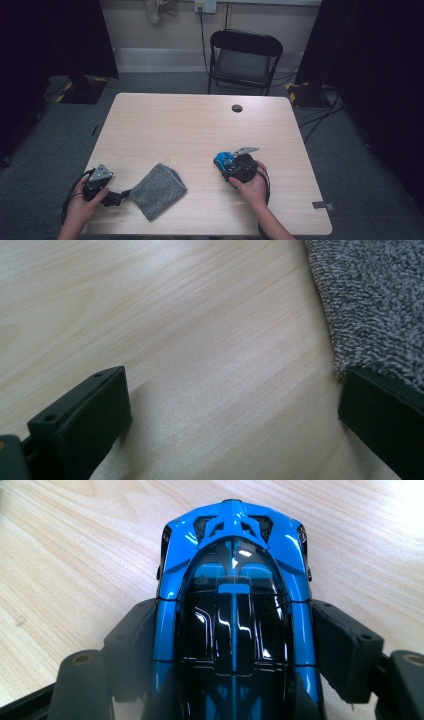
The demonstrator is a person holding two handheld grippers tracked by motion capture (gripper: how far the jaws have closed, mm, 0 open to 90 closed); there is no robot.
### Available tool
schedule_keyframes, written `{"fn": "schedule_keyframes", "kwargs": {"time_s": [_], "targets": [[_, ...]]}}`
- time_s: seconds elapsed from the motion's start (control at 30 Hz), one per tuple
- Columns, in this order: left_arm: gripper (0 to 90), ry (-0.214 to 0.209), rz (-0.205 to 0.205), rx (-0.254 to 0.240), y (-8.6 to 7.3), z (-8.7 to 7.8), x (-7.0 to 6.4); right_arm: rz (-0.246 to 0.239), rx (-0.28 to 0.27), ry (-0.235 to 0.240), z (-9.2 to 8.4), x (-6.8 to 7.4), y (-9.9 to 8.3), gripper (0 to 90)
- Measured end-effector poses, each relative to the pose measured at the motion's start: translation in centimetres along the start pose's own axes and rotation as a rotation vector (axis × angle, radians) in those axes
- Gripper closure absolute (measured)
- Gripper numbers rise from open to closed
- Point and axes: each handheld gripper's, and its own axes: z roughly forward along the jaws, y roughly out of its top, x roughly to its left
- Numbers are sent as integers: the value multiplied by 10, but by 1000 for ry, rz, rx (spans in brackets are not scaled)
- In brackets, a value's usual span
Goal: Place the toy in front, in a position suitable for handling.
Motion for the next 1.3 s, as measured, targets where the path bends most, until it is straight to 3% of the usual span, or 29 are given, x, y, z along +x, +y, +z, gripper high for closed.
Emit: {"fn": "schedule_keyframes", "kwargs": {"time_s": [0.07,0.23,0.3,0.4,0.6,0.93,1.2,1.3], "targets": [[0,0,0,0,0,0,0,17,-11,15,-1,-2,-1,260],[0,0,-1,0,0,0,0,-7,-7,25,-5,-3,2,281],[0,0,0,0,0,0,0,5,5,54,-6,-4,5,281],[0,0,0,0,0,0,0,-19,28,42,-4,-4,4,282],[0,0,0,0,0,0,0,-15,23,50,-8,-6,7,283],[0,0,-1,0,0,0,0,-43,13,73,-14,-12,26,283],[0,0,0,0,0,0,0,-148,17,112,1,-16,42,282],[0,0,0,0,0,0,0,-160,26,123,7,-20,45,282]]}}
